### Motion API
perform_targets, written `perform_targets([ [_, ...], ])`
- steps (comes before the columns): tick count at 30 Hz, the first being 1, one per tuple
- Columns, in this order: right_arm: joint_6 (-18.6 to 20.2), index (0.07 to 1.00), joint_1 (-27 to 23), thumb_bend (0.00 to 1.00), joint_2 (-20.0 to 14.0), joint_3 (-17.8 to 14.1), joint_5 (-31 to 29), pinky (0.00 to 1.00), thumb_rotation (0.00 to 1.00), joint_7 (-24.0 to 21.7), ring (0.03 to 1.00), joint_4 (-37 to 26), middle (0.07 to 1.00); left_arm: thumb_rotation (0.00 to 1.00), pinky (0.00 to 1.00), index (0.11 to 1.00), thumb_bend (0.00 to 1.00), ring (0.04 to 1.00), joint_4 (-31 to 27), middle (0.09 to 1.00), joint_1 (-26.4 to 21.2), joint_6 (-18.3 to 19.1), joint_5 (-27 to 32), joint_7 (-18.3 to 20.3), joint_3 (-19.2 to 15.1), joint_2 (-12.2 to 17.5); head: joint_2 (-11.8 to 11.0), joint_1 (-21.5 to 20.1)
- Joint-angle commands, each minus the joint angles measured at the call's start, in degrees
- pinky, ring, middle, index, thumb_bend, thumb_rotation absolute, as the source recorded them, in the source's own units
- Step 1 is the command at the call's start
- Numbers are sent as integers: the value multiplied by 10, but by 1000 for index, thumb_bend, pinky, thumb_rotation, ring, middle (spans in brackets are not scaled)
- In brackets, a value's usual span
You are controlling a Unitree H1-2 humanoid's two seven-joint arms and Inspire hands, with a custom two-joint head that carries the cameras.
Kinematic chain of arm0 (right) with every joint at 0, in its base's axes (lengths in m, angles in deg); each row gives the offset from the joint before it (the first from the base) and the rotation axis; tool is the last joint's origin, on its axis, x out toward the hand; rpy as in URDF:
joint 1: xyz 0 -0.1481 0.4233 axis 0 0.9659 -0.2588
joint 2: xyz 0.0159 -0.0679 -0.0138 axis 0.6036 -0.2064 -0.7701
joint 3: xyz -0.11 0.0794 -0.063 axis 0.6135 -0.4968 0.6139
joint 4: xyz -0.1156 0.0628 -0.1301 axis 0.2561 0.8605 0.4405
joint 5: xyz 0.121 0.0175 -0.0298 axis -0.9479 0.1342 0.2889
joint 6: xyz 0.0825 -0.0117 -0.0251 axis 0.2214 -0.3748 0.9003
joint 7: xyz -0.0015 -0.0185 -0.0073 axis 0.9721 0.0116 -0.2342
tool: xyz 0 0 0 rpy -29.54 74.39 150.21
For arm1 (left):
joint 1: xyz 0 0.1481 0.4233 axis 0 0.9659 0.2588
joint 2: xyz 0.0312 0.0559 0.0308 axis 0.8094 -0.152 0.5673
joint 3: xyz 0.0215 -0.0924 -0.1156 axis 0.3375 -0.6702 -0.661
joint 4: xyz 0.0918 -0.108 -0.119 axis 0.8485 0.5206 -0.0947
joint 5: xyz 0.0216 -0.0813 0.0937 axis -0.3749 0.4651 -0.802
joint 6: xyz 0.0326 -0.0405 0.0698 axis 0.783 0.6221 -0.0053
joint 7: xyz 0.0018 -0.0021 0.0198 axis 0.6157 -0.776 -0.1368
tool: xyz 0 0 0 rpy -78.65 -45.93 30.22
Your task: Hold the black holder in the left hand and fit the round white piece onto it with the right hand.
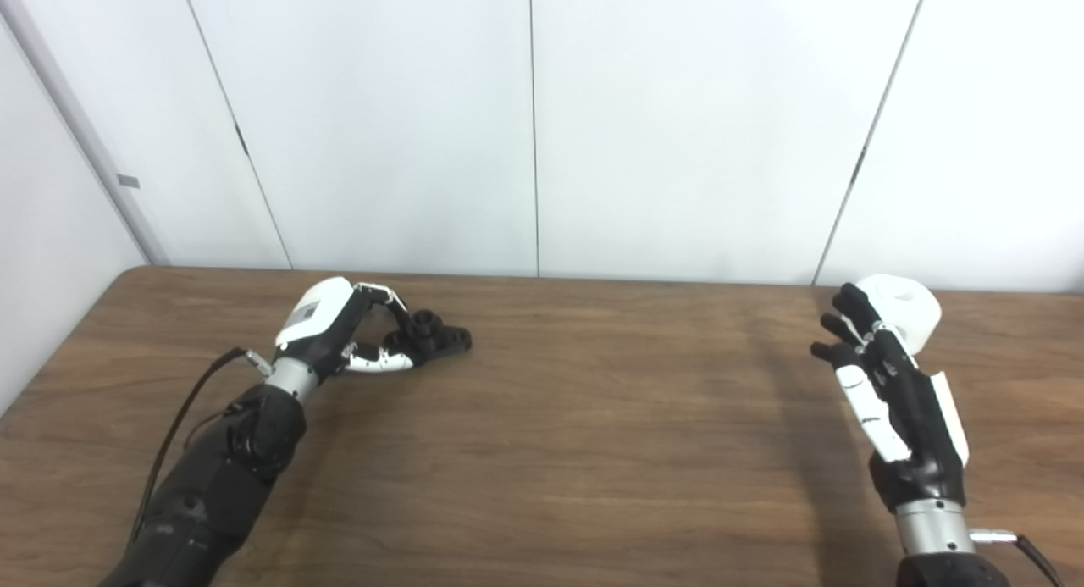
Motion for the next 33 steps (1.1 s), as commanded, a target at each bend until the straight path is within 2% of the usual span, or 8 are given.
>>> perform_targets([
  [1, -28, 894, -20, 313, -2, -3, -2, 781, 649, 0, 880, -17, 911, 58, 776, 487, 518, 793, -9, 718, -20, -9, -3, -17, -2, 10, 0, 0],
  [12, -18, 886, -24, 338, -2, -5, 4, 780, 674, 7, 874, -25, 902, 59, 763, 486, 518, 789, -11, 718, -14, -14, -6, -20, 7, 4, 3, -1],
  [22, -6, 888, -44, 351, -10, -14, -1, 788, 680, 9, 881, -37, 903, 62, 796, 486, 518, 791, -39, 720, 6, -25, 5, -5, 15, -7, 9, -3],
  [33, 4, 879, -45, 359, -7, -13, 4, 769, 679, 12, 870, -47, 895, 66, 758, 486, 517, 796, -54, 716, 17, -41, 4, 0, 22, -16, 13, -10],
])
